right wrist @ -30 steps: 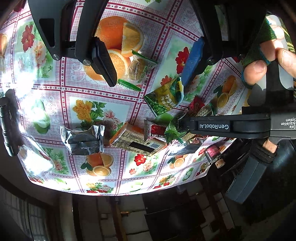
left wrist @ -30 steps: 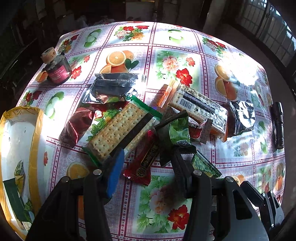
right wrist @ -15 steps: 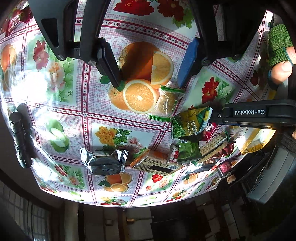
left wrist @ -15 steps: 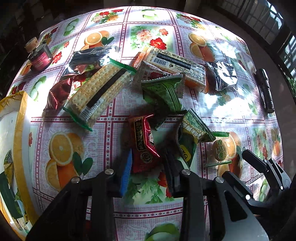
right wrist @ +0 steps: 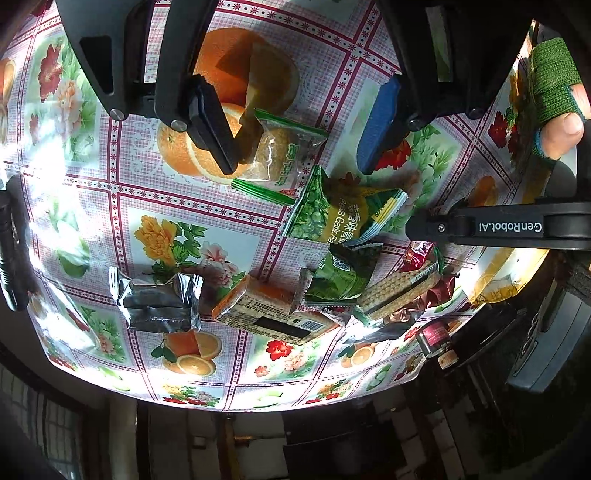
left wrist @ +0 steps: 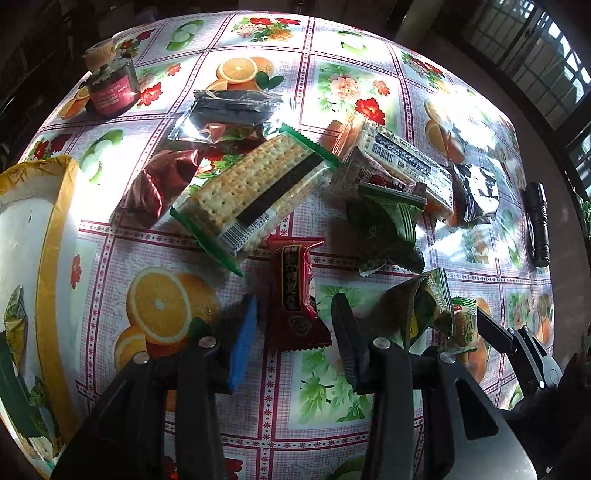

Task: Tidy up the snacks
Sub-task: 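Grasp the red packet with the left tool while the right tool grasps the clear bun pack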

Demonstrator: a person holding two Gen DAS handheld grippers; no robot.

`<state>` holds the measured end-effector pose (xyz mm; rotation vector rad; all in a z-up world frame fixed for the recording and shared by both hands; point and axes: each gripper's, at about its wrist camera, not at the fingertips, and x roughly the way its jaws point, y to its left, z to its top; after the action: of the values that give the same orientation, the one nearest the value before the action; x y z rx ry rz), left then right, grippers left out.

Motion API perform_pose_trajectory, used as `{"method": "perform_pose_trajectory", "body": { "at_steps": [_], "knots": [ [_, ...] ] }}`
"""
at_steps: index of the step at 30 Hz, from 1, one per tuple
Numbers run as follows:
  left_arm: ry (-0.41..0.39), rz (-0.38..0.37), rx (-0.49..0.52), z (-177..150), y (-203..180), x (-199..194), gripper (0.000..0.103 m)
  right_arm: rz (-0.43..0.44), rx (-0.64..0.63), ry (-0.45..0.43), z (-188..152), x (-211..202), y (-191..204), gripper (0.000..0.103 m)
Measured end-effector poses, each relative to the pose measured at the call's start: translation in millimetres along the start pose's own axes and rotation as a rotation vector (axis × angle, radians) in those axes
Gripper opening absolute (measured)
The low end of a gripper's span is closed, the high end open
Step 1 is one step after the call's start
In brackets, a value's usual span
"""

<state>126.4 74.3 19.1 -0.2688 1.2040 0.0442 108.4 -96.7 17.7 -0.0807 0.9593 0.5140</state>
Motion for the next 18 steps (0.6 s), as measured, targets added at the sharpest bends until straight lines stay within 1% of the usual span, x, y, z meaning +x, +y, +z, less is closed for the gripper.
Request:
{"method": "perform_pose_trajectory", "body": {
  "at_steps": [2,4,6,7,8,9,11,16,18],
  "knots": [
    [-0.004,0.015,0.023,0,-5,1,0.046,-0.006,-0.009,-0.001,1,1,0,0.066],
    [-0.013,0.045,0.041,-1,-9,2,0.046,-0.025,-0.019,-0.003,0,0,-1,0.058],
    [-0.019,0.063,0.067,-4,-13,3,0.046,-0.032,-0.019,-0.005,-1,-2,-5,0.042],
    [-0.024,0.073,0.075,-5,-15,3,0.045,-0.022,-0.012,-0.008,-1,-3,-8,0.039],
    [-0.03,0.086,0.081,-7,-16,3,0.041,-0.018,-0.007,-0.01,-2,-4,-10,0.035],
    [-0.035,0.099,0.088,-9,-17,2,0.034,-0.016,-0.001,-0.013,-3,-5,-12,0.03],
    [-0.035,0.096,0.092,-13,-17,0,0.033,0.0,0.015,-0.018,-4,-7,-16,0.028],
    [-0.034,0.077,0.09,-27,-15,-5,0.033,0.002,0.024,-0.03,-9,-14,-19,0.027],
    [-0.034,0.059,0.087,-32,-14,-9,0.032,0.006,0.033,-0.038,-12,-19,-20,0.025]
  ]
}}
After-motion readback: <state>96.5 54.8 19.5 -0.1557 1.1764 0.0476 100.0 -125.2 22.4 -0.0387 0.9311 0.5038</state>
